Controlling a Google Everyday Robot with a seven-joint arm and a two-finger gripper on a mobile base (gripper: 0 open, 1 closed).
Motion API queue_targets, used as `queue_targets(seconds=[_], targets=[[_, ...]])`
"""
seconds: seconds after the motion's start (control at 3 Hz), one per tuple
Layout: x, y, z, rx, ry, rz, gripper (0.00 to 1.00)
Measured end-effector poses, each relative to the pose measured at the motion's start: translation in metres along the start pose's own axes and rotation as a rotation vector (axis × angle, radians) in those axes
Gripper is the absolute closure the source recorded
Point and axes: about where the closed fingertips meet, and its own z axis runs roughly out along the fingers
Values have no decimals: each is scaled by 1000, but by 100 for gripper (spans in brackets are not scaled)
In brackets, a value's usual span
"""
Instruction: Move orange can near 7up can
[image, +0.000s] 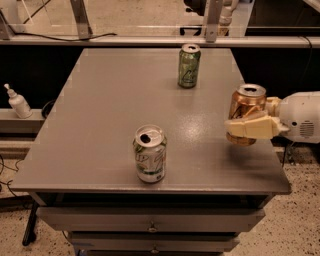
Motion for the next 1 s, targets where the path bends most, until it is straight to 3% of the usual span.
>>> queue_targets(seconds=[0.67,1.0], targets=[[30,48,2,-146,-99,-33,100],[36,74,18,-233,-145,-57,100]])
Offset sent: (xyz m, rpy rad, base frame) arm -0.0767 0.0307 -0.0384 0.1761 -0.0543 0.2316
